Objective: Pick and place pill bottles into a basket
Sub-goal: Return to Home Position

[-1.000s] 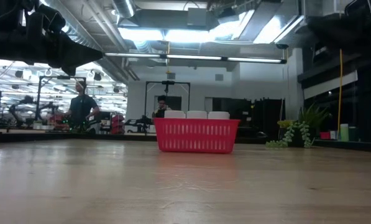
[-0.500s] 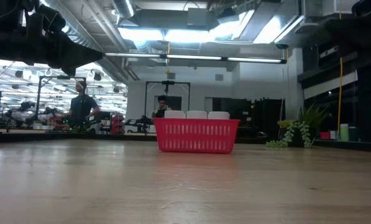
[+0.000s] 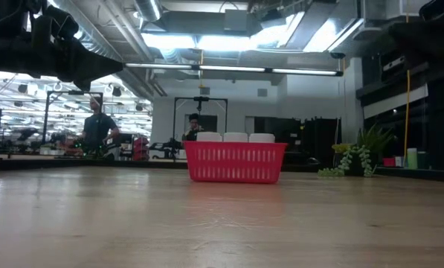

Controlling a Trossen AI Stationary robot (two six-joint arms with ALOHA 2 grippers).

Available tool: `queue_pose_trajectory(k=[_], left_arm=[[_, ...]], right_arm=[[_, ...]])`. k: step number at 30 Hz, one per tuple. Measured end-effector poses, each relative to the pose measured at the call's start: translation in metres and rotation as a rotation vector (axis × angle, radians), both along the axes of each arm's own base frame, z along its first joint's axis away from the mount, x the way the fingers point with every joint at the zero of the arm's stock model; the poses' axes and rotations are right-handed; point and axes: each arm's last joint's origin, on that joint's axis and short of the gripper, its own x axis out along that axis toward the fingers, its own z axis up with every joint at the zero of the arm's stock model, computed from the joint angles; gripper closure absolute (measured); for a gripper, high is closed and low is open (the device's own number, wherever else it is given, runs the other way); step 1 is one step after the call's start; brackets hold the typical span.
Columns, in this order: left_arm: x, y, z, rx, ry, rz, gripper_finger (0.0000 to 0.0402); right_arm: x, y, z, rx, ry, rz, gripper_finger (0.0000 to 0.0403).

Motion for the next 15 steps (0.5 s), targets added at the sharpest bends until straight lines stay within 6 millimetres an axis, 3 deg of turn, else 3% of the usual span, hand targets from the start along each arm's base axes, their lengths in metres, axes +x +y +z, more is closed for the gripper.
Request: queue_pose_trajectory(k=[15], left_arm=[[0.0000, 0.0000, 0.0000, 0.000, 0.000, 0.000, 0.0391]], right_arm=[[0.0000, 0.0000, 0.0000, -0.003, -0.001, 0.000, 0.0391]])
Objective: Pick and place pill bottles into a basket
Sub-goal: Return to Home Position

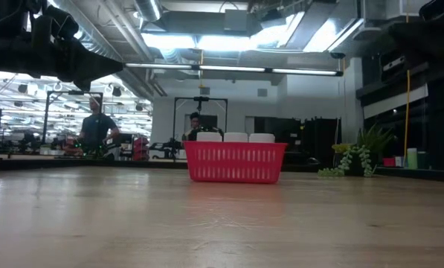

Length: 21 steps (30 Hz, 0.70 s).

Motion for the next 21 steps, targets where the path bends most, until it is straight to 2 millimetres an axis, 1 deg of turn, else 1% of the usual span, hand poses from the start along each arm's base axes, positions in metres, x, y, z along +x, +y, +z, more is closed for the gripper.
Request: queue_pose_trajectory(k=[21], left_arm=[[0.0000, 0.0000, 0.0000, 0.000, 0.000, 0.000, 0.0391]], right_arm=[[0.0000, 0.0000, -0.0001, 0.000, 0.000, 0.000, 0.0391]])
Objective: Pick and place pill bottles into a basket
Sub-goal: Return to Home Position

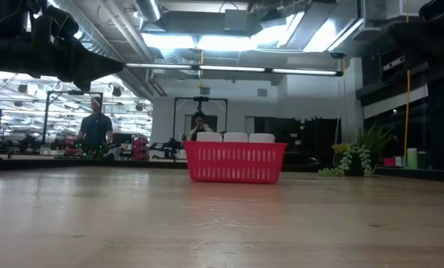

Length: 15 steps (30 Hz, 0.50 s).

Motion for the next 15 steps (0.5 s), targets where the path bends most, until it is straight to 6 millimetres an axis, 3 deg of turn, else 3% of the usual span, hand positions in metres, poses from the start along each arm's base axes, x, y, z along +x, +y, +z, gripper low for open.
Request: queue_pose_trajectory(k=[15], left_arm=[[0.0000, 0.0000, 0.0000, 0.000, 0.000, 0.000, 0.0394]], right_arm=[[0.0000, 0.0000, -0.0001, 0.000, 0.000, 0.000, 0.0391]])
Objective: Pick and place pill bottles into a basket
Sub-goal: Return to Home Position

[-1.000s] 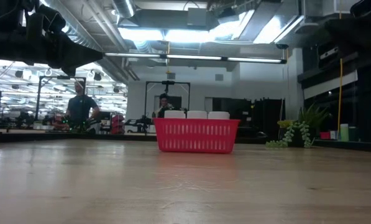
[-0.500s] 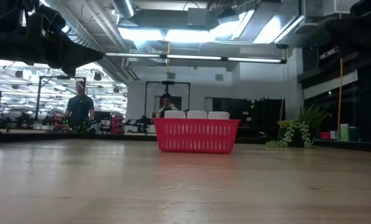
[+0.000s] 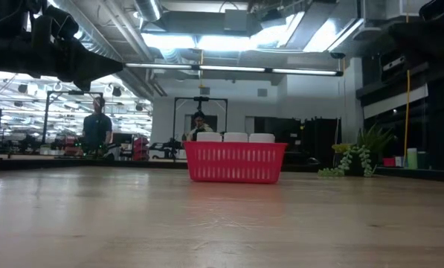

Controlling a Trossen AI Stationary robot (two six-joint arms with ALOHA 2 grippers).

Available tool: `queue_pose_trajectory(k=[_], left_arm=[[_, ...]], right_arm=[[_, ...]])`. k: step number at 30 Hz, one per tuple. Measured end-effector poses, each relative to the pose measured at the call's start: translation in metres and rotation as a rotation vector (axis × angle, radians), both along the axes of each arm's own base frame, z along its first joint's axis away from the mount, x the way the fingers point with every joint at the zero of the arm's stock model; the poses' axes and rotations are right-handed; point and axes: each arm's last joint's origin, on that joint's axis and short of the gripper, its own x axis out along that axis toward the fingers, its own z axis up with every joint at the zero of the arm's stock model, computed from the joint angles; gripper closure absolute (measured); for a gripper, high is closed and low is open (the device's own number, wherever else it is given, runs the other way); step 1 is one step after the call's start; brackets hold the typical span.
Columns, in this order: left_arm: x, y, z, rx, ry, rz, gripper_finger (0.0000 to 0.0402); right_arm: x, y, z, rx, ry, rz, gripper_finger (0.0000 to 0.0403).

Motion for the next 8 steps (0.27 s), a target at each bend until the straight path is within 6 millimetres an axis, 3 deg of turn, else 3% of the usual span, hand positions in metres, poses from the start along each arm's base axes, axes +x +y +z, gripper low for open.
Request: queue_pose_trajectory(k=[8], left_arm=[[0.0000, 0.0000, 0.0000, 0.000, 0.000, 0.000, 0.0389]], right_arm=[[0.0000, 0.0000, 0.0000, 0.000, 0.000, 0.000, 0.0391]])
